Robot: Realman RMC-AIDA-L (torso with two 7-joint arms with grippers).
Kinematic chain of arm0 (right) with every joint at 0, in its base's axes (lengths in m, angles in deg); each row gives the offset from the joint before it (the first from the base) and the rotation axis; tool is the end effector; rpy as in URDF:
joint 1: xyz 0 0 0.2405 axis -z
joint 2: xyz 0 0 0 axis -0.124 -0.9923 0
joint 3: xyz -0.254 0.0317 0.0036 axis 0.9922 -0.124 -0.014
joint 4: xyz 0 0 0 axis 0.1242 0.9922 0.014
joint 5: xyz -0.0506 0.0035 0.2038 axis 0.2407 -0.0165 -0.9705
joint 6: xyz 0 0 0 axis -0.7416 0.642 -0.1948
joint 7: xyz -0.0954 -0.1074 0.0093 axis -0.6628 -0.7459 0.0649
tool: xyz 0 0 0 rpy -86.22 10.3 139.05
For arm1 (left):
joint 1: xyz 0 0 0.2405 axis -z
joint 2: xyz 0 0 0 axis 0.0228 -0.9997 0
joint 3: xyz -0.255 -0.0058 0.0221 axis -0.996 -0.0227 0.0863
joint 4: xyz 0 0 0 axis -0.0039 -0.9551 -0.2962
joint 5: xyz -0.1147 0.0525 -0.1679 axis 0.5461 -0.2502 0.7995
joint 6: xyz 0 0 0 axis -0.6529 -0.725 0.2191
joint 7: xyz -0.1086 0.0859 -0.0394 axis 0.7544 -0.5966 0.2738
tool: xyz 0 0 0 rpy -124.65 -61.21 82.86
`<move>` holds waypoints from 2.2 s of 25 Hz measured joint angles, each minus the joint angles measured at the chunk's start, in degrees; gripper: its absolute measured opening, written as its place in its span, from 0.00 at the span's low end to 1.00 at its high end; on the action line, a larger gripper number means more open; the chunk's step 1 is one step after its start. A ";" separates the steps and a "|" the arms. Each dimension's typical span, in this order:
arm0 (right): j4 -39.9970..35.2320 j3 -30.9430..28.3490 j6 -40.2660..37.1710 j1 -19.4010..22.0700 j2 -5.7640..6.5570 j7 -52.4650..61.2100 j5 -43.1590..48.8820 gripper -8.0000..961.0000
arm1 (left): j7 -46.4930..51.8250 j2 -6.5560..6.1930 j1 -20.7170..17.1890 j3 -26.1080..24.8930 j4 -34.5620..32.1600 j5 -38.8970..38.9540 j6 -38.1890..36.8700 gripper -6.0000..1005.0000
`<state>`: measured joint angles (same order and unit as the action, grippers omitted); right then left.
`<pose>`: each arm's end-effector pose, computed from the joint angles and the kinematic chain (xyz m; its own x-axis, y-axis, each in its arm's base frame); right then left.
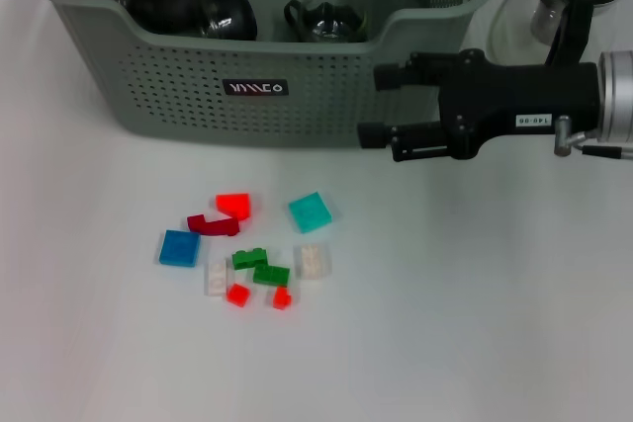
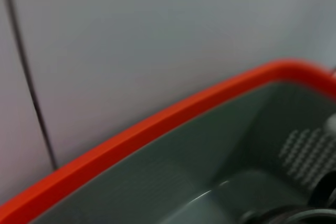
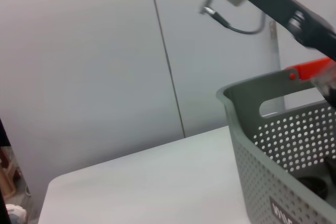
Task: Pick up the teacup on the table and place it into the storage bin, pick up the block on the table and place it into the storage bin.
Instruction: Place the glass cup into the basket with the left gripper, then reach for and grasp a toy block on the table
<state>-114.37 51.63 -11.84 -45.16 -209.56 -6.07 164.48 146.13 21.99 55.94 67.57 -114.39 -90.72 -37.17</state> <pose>0.1839 0.3506 -0.0267 0.8367 -0.2368 -0.4938 -0.2747 -0.9615 -0.0043 -0.1500 0.4761 0.1103 0.7754 0.5893 0.2270 0.6097 -0.6051 -0.5120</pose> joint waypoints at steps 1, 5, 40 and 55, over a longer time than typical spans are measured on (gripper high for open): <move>0.38 -0.01 -0.05 0.01 0.01 -0.14 -0.01 0.89 | 0.76 1.26 1.02 0.67 -0.06 -3.82 1.32 0.06; 2.05 -0.29 -0.04 0.04 0.02 -0.98 -0.15 0.89 | 1.96 5.32 4.08 1.51 0.57 -15.65 4.82 0.06; 2.91 -1.23 -1.22 0.59 0.33 -1.18 -2.47 0.89 | -3.46 11.53 -4.16 -9.09 -19.16 0.91 -9.04 0.74; 2.53 -1.57 -0.85 0.69 0.38 -1.18 -2.45 0.89 | -27.21 0.45 -18.32 -24.40 25.54 54.78 -33.49 0.72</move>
<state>-111.85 50.07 -12.70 -44.47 -209.17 -7.25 162.03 118.93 22.44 37.62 43.17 -88.85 -35.94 -70.66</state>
